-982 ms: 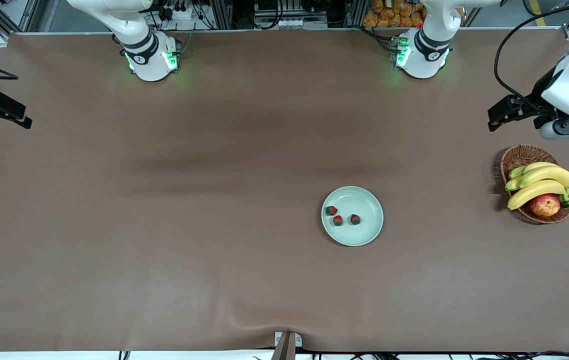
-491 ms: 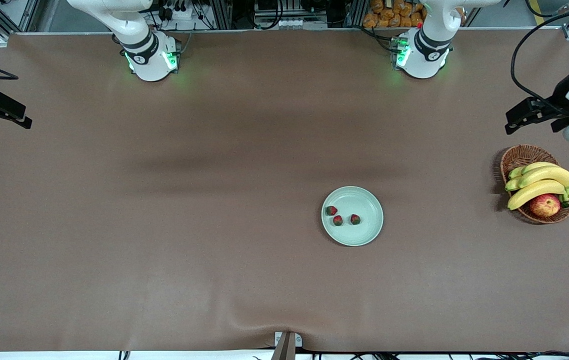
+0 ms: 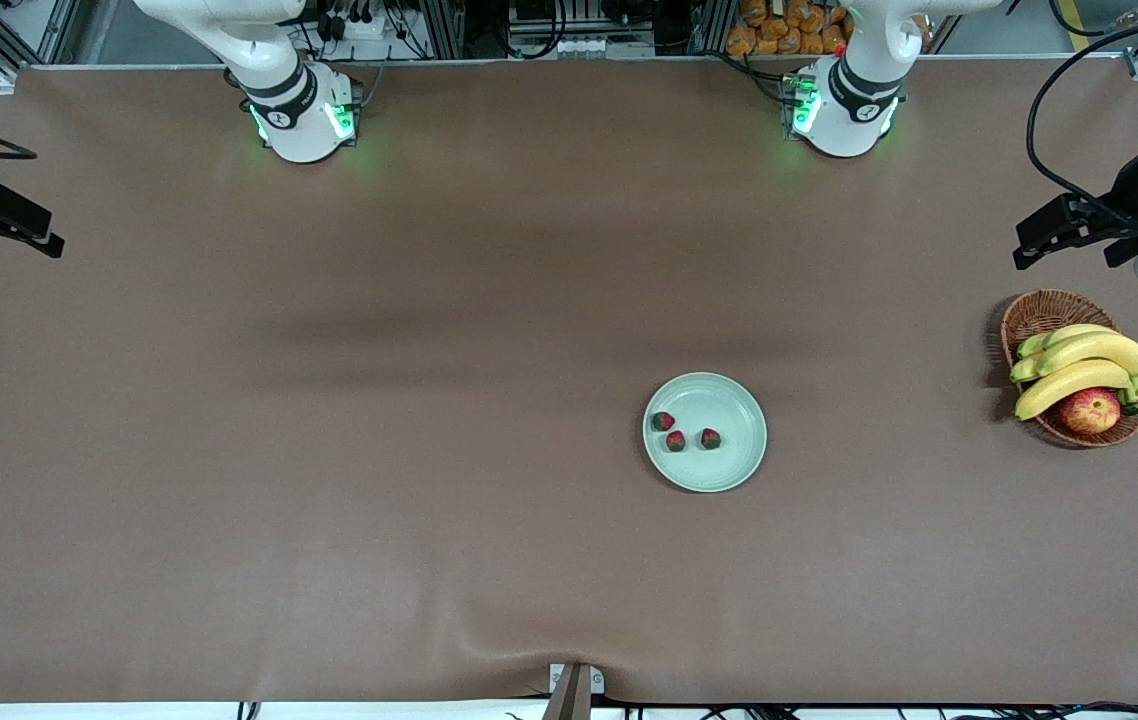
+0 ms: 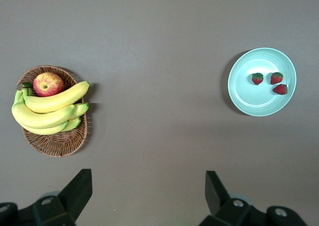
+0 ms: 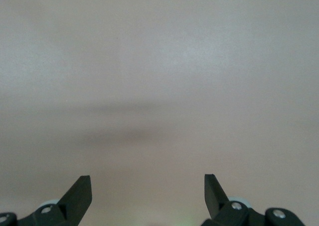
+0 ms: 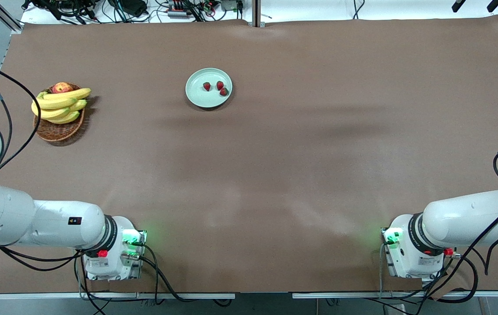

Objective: Collect all strawberries into plate

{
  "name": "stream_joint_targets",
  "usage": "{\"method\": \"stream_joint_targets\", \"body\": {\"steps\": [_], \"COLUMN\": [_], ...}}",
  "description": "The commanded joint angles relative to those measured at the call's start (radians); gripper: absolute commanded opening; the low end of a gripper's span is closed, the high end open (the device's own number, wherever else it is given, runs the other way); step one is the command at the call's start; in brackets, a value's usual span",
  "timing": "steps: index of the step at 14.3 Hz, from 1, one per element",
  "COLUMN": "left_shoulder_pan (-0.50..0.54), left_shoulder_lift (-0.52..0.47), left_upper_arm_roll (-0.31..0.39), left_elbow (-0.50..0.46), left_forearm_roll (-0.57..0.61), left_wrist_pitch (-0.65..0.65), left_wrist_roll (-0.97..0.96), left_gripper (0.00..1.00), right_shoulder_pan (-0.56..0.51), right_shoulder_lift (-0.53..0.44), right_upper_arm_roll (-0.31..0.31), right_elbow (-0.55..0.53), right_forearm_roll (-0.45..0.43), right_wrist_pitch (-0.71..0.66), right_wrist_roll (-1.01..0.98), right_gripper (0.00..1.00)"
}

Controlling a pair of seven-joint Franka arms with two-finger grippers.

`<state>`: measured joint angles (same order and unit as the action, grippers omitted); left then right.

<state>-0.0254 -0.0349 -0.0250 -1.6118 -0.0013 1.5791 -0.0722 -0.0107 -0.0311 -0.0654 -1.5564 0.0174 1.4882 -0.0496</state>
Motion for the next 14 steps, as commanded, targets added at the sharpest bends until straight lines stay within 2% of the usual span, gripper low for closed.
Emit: {"method": "stream_joint_targets", "body": {"steps": [1,14], "left_shoulder_pan": [0.001,-0.004], "left_shoulder_lift": [-0.022,-0.014], "left_upper_arm_roll": [0.002,0.002], "left_elbow": [-0.020,-0.017], "left_forearm_roll": [-0.017,-0.006], "left_wrist_pitch": [0.012,0.012], "left_wrist_roll": [0.014,0.014], "left_gripper": [1.00,1.00], "right_shoulder_pan": [-0.015,-0.015], "right_shoulder_lift": [-0.013,-0.013], "right_upper_arm_roll": [0.010,0.009], "right_elbow": [0.001,0.005], "right_forearm_roll": [-0.008,-0.010], "right_wrist_pitch": [-0.011,-0.014], "right_wrist_roll": [-0.010,-0.010], "right_gripper": [1.00,1.00]}}
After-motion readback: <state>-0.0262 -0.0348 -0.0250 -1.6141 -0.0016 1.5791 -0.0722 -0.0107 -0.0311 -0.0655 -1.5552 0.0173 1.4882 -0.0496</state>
